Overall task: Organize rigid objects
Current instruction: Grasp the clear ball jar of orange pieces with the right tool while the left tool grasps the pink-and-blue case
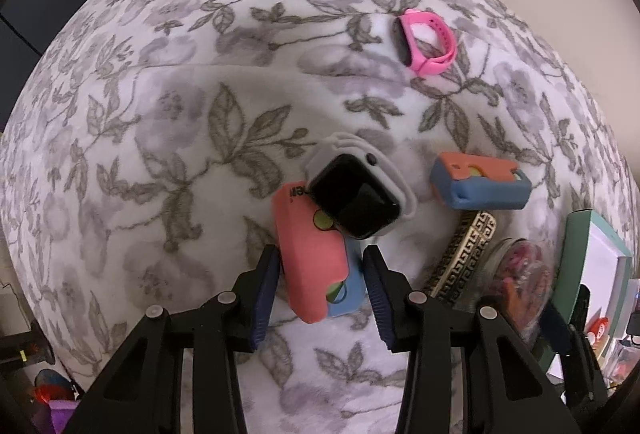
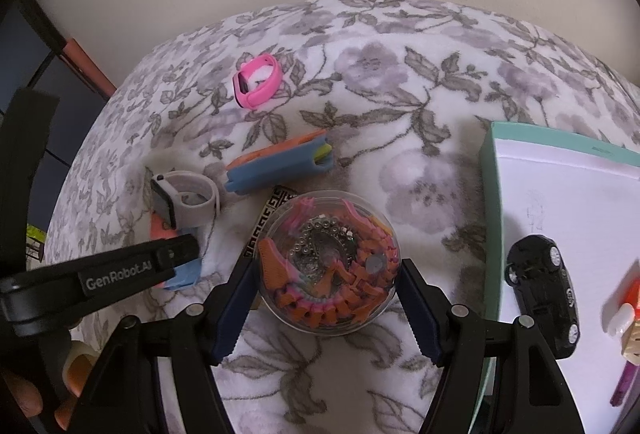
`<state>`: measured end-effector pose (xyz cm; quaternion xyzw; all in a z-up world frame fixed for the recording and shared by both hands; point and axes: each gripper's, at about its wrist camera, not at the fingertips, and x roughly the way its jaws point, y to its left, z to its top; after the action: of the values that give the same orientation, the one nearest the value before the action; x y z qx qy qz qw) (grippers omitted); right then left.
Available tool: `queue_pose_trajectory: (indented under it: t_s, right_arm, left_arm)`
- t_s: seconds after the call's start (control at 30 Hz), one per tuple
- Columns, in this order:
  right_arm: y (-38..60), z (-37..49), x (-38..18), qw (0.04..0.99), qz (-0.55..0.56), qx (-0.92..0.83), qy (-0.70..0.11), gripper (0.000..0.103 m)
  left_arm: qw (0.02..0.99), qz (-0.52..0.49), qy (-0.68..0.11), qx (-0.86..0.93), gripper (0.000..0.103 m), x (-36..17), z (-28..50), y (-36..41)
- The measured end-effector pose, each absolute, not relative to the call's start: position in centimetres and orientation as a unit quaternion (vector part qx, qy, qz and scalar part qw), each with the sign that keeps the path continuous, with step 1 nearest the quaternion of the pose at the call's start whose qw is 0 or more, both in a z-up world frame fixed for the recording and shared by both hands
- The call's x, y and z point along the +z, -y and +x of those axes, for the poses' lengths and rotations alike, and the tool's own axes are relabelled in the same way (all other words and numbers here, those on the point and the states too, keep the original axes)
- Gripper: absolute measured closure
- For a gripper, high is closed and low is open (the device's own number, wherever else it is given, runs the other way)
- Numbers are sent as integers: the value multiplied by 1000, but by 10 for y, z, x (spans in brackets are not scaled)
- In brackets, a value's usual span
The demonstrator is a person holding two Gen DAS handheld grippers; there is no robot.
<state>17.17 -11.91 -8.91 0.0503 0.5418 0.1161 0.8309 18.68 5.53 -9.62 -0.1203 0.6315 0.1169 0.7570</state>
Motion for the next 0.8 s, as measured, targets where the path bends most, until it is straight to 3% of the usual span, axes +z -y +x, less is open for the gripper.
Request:
queue_pose_trajectory:
  t_s: [0.8]
  right_arm:
    - [128,172,-92,830,54,93,-547,31]
  left_arm:
    - [760,-75,-618,186,58,-109,180,-77]
